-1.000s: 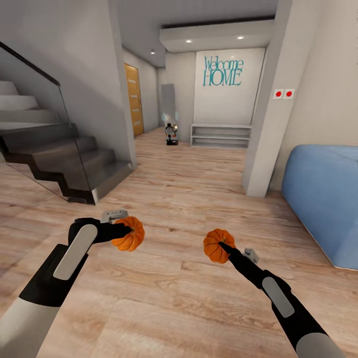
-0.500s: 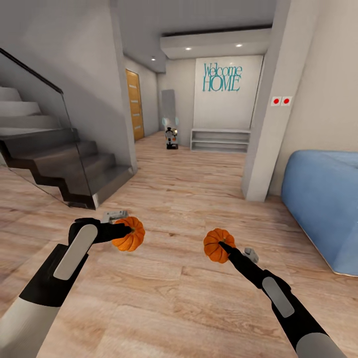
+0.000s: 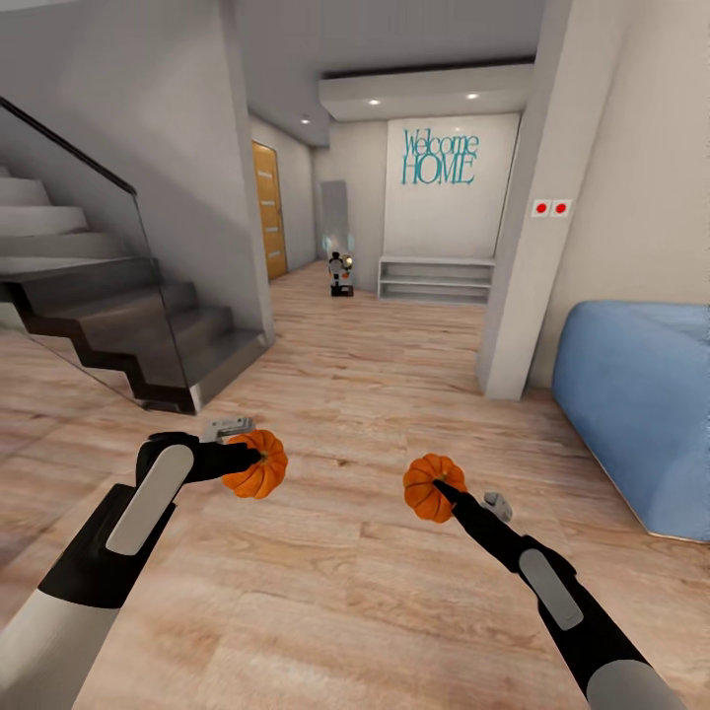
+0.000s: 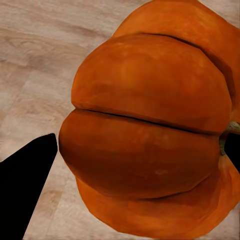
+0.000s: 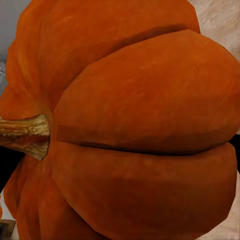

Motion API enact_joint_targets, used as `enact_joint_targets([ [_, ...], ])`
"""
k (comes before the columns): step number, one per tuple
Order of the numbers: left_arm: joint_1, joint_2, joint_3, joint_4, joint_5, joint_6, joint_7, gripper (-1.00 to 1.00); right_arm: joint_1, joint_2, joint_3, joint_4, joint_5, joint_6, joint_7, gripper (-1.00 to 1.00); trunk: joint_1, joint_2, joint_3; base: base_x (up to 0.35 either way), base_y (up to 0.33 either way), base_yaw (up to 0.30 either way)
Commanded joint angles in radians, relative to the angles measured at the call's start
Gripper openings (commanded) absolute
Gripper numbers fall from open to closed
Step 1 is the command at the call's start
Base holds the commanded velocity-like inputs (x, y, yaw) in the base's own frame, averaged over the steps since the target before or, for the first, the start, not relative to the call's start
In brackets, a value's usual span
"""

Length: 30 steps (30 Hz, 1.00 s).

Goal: Place each of the two pumpkins and all three candles from the living room inside a cabinet in the living room (use any cabinet), then make sure every cabinet is closed, and position the cauldron so it is next to a table in the living room.

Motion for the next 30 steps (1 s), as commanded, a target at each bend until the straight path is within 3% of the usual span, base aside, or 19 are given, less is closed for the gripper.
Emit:
enact_joint_targets([
  [1,-0.001,0.001,-0.002,-0.001,0.008,0.002,0.011,-1.0,0.0,-0.001,0.002,0.0,-0.014,0.005,0.002,-1.0,-0.005,0.007,0.002,-0.319,0.1,0.0],
  [6,-0.001,0.001,-0.002,-0.001,0.007,0.002,0.012,-1.0,0.0,-0.001,0.003,0.0,-0.014,0.005,0.001,-1.0,-0.024,0.042,0.018,-0.245,0.124,0.0],
  [11,-0.001,0.001,-0.002,-0.002,0.008,0.002,0.011,-1.0,0.0,-0.001,0.003,0.0,-0.014,0.006,0.001,-1.0,-0.024,0.042,0.018,-0.053,0.03,0.074],
  [30,-0.001,0.001,-0.003,-0.002,0.008,0.001,0.007,-1.0,0.0,-0.001,0.003,0.0,-0.014,0.007,0.001,-1.0,-0.024,0.042,0.018,-0.037,0.002,0.279],
])
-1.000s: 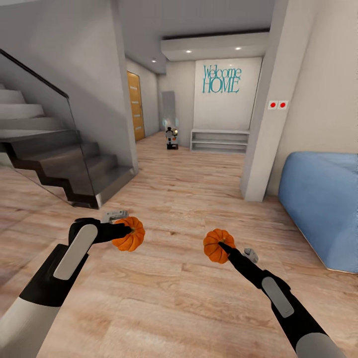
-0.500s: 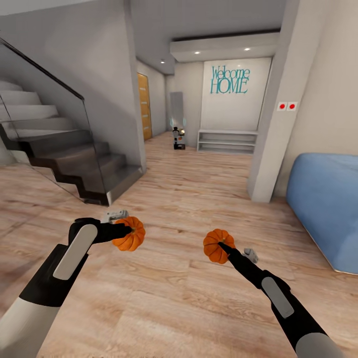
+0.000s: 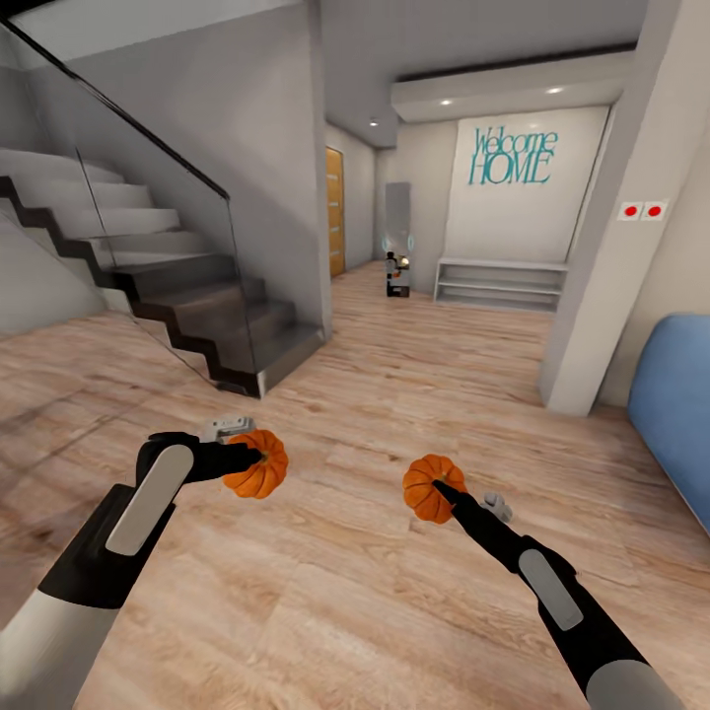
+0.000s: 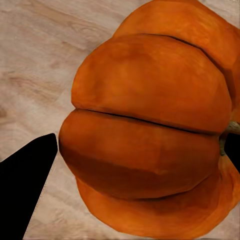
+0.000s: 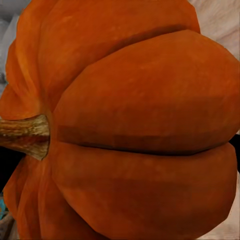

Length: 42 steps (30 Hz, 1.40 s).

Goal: Place each of the two pumpkins and all three candles from the living room inside a cabinet in the living room (use any cabinet), then make sure every cabinet is closed, and position the cauldron so it is next to a table in the living room.

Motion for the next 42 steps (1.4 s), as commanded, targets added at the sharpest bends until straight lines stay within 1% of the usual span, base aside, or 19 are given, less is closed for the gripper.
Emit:
enact_joint_targets([
  [1,-0.001,0.001,-0.002,-0.001,0.007,0.001,0.011,-1.0,0.0,-0.001,0.001,-0.001,-0.017,0.006,0.001,-1.0,-0.001,-0.001,-0.001,-0.202,0.0,0.294],
  [5,-0.001,-0.001,-0.003,-0.001,0.006,0.001,0.012,-1.0,0.0,-0.001,0.001,-0.001,-0.017,0.006,0.001,-1.0,-0.001,-0.001,-0.001,-0.218,-0.011,0.294],
  [10,-0.001,-0.02,-0.003,0.001,0.002,0.001,0.019,-1.0,0.0,-0.001,0.002,-0.001,-0.017,0.006,0.001,-1.0,-0.001,-0.001,-0.001,-0.243,-0.102,0.294],
  [14,-0.001,-0.025,-0.003,0.001,0.001,0.001,0.02,-1.0,0.0,-0.001,0.001,-0.001,-0.017,0.006,0.001,-1.0,-0.001,-0.001,-0.001,-0.259,-0.15,0.294],
  [42,-0.001,-0.027,-0.002,0.001,0.0,0.001,0.02,-1.0,0.0,-0.001,0.003,-0.001,-0.017,0.006,0.002,-1.0,-0.001,-0.001,-0.001,-0.255,-0.187,0.294],
])
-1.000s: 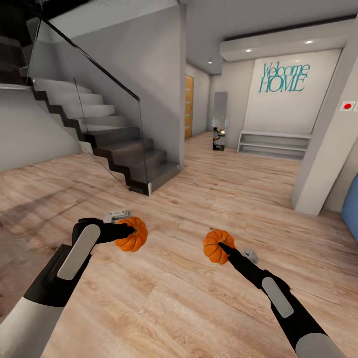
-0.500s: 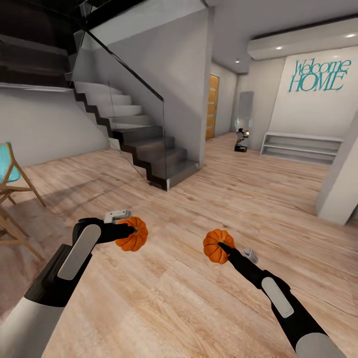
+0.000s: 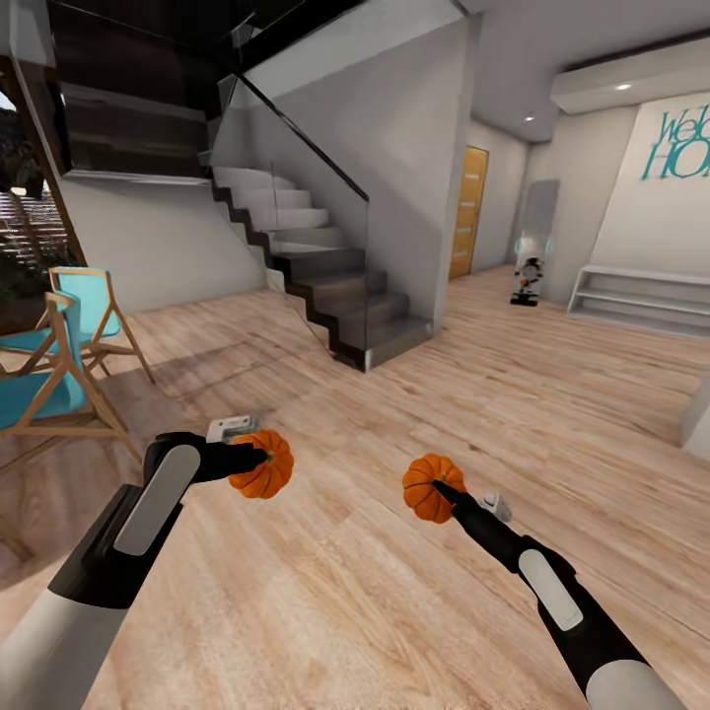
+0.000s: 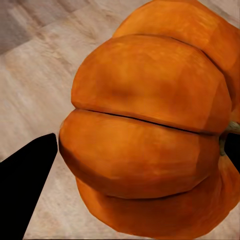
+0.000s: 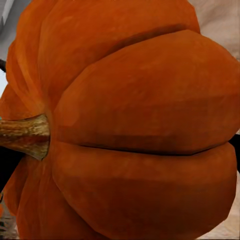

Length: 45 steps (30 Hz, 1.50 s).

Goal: Place each of the two pumpkins and all three candles from the living room inside a cabinet in the living room (use any cabinet), then make sure every cabinet is closed, and position the cauldron so it is next to a table in the living room.

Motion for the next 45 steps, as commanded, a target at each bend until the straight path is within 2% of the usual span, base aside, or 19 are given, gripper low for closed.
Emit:
enact_joint_targets([
  [1,-0.001,0.001,-0.002,-0.001,0.007,0.001,0.011,-1.0,0.0,-0.001,0.002,-0.001,-0.014,0.006,-0.001,-1.0,-0.001,-0.001,-0.001,-0.22,-0.195,0.294],
  [19,-0.001,0.001,-0.002,-0.001,0.006,0.001,0.012,-1.0,0.0,-0.001,0.002,-0.001,-0.014,0.006,0.001,-1.0,-0.001,-0.001,-0.001,-0.039,-0.217,0.294],
  [24,-0.001,0.001,-0.002,-0.002,0.008,0.0,0.005,-1.0,0.0,-0.001,0.028,0.0,-0.014,0.006,-0.001,-1.0,-0.001,-0.001,-0.001,0.0,-0.079,0.294],
  [45,-0.001,0.001,-0.001,0.001,0.016,0.001,0.012,-1.0,0.0,-0.001,0.039,0.0,-0.013,0.006,-0.001,-1.0,-0.081,0.146,0.065,0.0,-0.004,0.294],
])
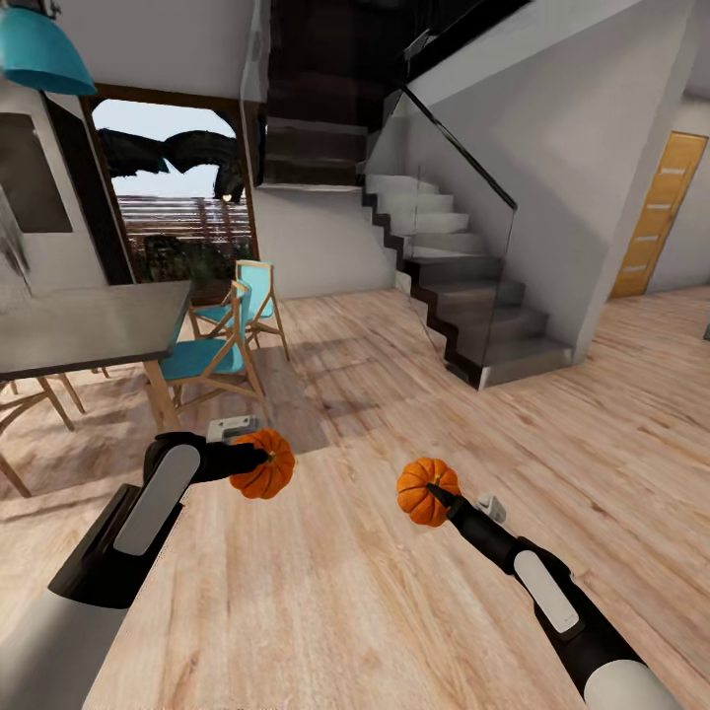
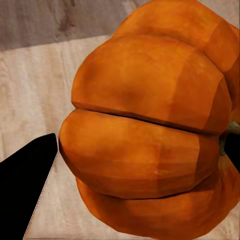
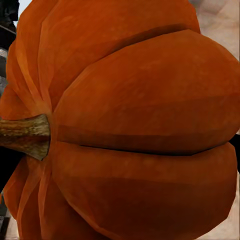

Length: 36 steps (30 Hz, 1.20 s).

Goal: Place each of the two pumpkins and all three candles from the living room inside a cabinet in the living room (use any cabinet), then make sure every cabinet is closed, and position the cauldron so it is next to a table in the living room.

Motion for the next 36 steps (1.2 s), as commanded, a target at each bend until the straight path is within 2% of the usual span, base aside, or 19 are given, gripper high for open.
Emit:
enact_joint_targets([
  [1,-0.001,0.001,-0.002,0.0,0.007,0.002,0.011,-1.0,0.0,-0.001,0.002,-0.001,-0.016,0.006,-0.002,-1.0,-0.004,0.007,0.002,0.0,0.0,0.294],
  [11,-0.001,0.001,-0.001,0.0,0.009,0.002,0.009,-1.0,0.0,-0.001,0.002,-0.001,-0.017,0.006,-0.002,-1.0,-0.042,0.077,0.034,-0.009,0.004,0.294],
  [20,-0.001,0.001,-0.001,0.0,0.01,0.002,0.009,-1.0,0.0,-0.001,0.002,-0.001,-0.017,0.006,-0.002,-1.0,-0.077,0.14,0.062,-0.149,0.097,0.294],
  [36,-0.001,0.001,-0.001,0.0,0.009,0.002,0.01,-1.0,0.0,0.0,0.002,-0.001,-0.017,0.006,-0.002,-1.0,-0.138,0.252,0.112,-0.008,0.005,0.294],
])
